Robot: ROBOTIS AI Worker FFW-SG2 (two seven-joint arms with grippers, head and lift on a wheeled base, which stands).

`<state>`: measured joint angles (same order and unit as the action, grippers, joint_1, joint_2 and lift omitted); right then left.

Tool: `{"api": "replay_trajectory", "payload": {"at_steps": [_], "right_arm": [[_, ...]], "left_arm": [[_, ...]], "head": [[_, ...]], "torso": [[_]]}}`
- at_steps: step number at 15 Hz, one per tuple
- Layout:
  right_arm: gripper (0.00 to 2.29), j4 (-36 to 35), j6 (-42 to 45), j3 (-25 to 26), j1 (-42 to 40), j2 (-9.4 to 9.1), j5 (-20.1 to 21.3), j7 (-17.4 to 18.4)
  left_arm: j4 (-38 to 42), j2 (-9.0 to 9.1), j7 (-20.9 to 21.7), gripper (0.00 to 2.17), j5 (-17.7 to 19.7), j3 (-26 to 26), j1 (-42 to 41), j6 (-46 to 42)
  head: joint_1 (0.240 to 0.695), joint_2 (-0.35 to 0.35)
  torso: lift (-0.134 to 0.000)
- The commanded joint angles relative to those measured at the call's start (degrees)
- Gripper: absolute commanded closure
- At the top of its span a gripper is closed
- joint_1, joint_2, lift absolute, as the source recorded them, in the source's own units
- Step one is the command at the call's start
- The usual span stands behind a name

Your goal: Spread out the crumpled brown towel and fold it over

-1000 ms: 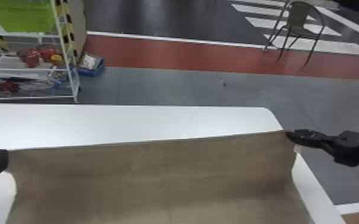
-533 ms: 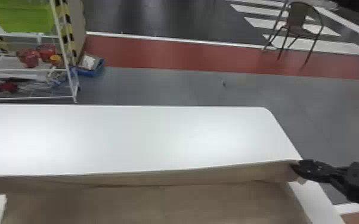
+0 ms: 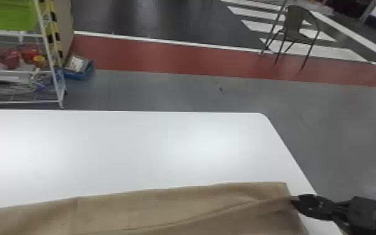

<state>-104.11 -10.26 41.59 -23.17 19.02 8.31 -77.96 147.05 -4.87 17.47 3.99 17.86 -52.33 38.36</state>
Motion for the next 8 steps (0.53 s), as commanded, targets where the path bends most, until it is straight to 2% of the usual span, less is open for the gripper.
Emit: {"api": "replay_trajectory", "payload": {"at_steps": [1, 6, 7, 8], "right_arm": [[1.43, 0.0, 0.6, 1.4, -1.0, 0.58, -1.5, -0.1], [1.43, 2.2, 1.2, 1.1, -0.9, 2.16, -0.2, 0.6], [1.23, 2.5, 1.7, 1.2, -0.9, 2.16, -0.3, 0.6], [0.77, 2.8, 2.9, 1.3, -1.0, 2.07, -0.8, 0.8]], "left_arm": [[-0.3, 0.12, 0.0, 1.74, 0.1, 1.5, -2.4, -2.7], [-1.8, 0.48, 0.2, 1.74, 0.2, 2.0, -4.0, -3.1], [-1.7, 0.48, 0.2, 1.74, 0.2, 2.4, -4.3, -3.2], [-1.7, 0.48, 0.3, 1.66, 0.2, 2.4, -4.3, -2.9]], "head": [[0.695, -0.278], [0.695, -0.287], [0.695, -0.296], [0.695, -0.300]], "torso": [[-0.123], [-0.123], [-0.123], [-0.123]]}}
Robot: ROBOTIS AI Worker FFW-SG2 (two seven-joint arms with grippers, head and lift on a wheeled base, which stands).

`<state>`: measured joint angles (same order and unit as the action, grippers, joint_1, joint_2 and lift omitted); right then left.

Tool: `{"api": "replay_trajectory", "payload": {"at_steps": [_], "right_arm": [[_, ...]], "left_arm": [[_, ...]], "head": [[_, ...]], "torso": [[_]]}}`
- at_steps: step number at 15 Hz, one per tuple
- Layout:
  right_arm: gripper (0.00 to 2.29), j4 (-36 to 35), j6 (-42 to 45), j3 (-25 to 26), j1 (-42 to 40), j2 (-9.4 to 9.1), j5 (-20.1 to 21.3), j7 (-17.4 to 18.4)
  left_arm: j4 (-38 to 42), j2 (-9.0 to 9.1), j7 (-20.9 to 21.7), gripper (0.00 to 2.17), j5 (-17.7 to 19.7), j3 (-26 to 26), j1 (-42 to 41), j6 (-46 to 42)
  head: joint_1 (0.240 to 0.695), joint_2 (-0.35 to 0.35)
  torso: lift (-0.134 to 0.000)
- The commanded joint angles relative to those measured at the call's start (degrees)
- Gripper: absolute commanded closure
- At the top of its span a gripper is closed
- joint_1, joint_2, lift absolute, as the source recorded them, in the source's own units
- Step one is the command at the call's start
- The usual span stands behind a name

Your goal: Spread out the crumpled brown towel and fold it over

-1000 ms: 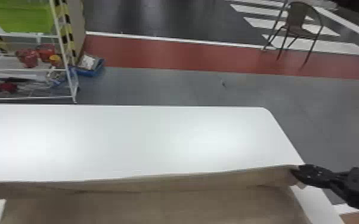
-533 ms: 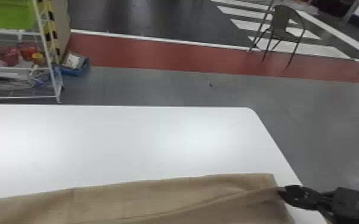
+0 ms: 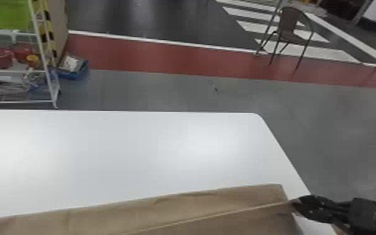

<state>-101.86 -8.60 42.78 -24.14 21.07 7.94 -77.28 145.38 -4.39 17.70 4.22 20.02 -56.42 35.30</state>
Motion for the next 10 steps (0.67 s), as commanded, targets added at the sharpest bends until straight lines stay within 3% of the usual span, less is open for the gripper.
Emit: {"api": "replay_trajectory", "payload": {"at_steps": [1, 2, 3, 5, 7, 10], "right_arm": [[0.37, 0.8, 2.0, 0.1, -0.2, 0.11, -0.5, 0.0], [0.14, 0.9, 2.1, 0.2, -0.1, 0.02, -0.6, 0.0], [0.06, 0.9, 2.3, 0.4, -0.2, 0.02, -0.9, -0.2], [0.05, 0.9, 2.5, 2.0, -0.6, 0.11, -2.3, -0.8], [0.05, 0.9, 2.5, 4.1, -1.2, 0.11, -4.1, -1.0], [0.05, -0.9, -0.9, 8.3, -2.1, -0.15, -9.8, -1.0]], "left_arm": [[0.1, 0.08, 0.4, 1.18, 0.0, 0.4, -0.3, 0.2], [0.3, 0.43, 1.7, 0.35, 0.2, 1.1, -0.4, 0.5], [0.4, 0.96, 2.1, 0.04, 0.3, 1.7, -0.3, 1.1], [1.1, 1.75, 2.2, 0.03, 0.6, 4.0, -0.3, 1.1], [1.5, 2.37, 2.9, 0.02, 4.0, 8.5, -0.2, 1.1], [1.5, 3.60, 3.1, 0.03, 6.1, 12.1, 1.7, 0.9]], "head": [[0.695, -0.302], [0.695, -0.302], [0.695, -0.302], [0.695, -0.301], [0.695, -0.291], [0.695, -0.258]], "torso": [[-0.123], [-0.123], [-0.123], [-0.123], [-0.123], [-0.123]]}}
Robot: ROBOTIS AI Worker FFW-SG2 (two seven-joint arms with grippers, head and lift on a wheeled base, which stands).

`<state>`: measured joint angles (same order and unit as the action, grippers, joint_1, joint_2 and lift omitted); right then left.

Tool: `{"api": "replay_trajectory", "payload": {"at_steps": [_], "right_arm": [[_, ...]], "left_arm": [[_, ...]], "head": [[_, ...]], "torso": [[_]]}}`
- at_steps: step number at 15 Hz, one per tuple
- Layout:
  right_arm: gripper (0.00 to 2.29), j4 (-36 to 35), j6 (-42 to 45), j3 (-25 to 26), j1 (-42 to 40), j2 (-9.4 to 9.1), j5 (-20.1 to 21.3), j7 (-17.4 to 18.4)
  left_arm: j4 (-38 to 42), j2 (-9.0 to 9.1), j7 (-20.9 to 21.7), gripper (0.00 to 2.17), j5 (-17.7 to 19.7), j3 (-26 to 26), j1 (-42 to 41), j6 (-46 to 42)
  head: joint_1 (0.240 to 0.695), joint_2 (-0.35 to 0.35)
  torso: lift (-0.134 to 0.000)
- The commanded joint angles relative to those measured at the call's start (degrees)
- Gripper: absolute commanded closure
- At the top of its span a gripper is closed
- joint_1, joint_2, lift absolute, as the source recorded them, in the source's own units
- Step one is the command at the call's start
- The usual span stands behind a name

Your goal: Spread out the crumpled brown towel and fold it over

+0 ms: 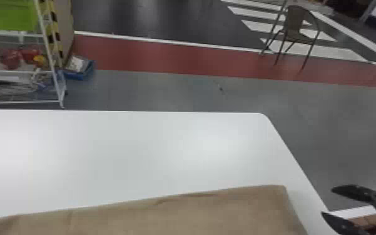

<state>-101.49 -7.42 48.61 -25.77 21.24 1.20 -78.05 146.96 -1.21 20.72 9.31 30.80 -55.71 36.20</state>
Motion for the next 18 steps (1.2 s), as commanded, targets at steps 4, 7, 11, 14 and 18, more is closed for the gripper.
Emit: {"api": "replay_trajectory", "payload": {"at_steps": [4, 7, 11, 14, 18], "right_arm": [[0.06, -3.0, -5.9, 6.9, -1.3, -2.08, -8.1, -0.3], [0.07, -3.5, -7.7, 7.3, -0.7, -5.77, -9.5, -0.3], [0.10, -3.5, -7.7, 5.2, -0.7, -9.90, -8.4, 9.2], [0.16, -3.5, -9.2, 4.2, -0.3, -11.75, -7.8, 13.2], [0.24, -3.5, -10.1, 3.5, 0.2, -13.77, -7.6, 15.0]], "left_arm": [[-0.5, 0.42, 0.6, 0.03, 2.6, 1.6, 4.6, -0.4], [-0.8, 0.51, 0.5, 0.03, 3.1, 0.0, 6.7, -0.4], [-2.1, 0.51, 0.5, 0.03, 3.1, -2.1, 7.7, -0.4], [-2.9, 0.24, 1.1, 0.05, 3.0, -3.7, 7.8, 0.2], [-3.2, 0.16, 1.8, 0.05, 3.2, -5.1, 8.1, 1.2]], "head": [[0.695, -0.261], [0.695, -0.278], [0.695, -0.293], [0.695, -0.312], [0.695, -0.339]], "torso": [[-0.123], [-0.123], [-0.123], [-0.123], [-0.123]]}}
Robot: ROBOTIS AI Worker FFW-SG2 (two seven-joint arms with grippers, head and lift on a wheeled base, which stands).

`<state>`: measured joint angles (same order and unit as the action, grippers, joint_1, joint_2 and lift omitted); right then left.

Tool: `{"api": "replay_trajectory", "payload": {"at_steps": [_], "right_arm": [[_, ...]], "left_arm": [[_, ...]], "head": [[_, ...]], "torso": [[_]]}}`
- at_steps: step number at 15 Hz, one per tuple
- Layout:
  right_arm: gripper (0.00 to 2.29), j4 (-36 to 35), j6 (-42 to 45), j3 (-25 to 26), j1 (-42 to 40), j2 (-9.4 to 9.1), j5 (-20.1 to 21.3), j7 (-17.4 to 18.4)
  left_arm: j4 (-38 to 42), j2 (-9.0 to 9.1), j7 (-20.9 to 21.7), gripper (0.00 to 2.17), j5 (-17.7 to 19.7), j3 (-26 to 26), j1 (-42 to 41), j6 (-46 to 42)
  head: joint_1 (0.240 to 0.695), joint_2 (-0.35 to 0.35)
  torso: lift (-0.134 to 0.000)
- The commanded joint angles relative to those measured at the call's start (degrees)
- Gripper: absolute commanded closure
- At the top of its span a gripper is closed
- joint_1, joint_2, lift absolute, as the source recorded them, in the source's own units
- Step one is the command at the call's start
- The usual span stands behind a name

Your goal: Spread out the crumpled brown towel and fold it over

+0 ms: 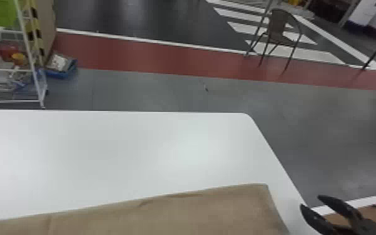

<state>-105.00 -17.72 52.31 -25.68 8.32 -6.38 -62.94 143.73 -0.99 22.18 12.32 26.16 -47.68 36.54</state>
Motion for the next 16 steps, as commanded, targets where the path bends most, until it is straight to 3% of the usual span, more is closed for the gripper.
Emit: {"api": "replay_trajectory", "payload": {"at_steps": [1, 7, 9, 11, 12, 16], "right_arm": [[0.24, -0.2, 0.4, -0.1, 0.1, -1.28, 0.0, -0.1], [0.24, -0.1, 0.4, 0.2, 0.1, -1.55, -0.7, -0.3], [0.24, 0.0, 0.7, 0.2, 0.1, -1.46, -0.9, -0.3], [0.24, 0.1, 1.1, 0.2, 0.2, -1.28, -1.0, -0.3], [0.24, 0.4, 1.2, 0.1, 0.3, -1.11, -0.9, -0.3], [0.23, 0.9, 2.1, -0.2, 0.5, -1.11, -0.9, -0.3]], "left_arm": [[0.2, -0.16, 1.6, 0.04, 0.6, -0.6, 0.0, 2.3], [0.2, -0.24, 3.7, 0.05, 1.1, -5.7, -0.8, 5.3], [-1.0, -0.24, 3.6, 0.53, 1.0, -6.5, -0.8, 4.9], [-2.4, -0.33, 2.1, 1.62, 0.3, -7.1, -0.6, 4.2], [-2.8, -0.42, 1.9, 1.89, 0.0, -7.1, -0.3, 4.0], [-5.5, -0.77, 0.4, 1.89, -1.6, -7.1, 0.9, 4.2]], "head": [[0.695, -0.340], [0.695, -0.350], [0.695, -0.350], [0.695, -0.350], [0.695, -0.350], [0.695, -0.350]], "torso": [[-0.123], [-0.123], [-0.123], [-0.123], [-0.123], [-0.123]]}}
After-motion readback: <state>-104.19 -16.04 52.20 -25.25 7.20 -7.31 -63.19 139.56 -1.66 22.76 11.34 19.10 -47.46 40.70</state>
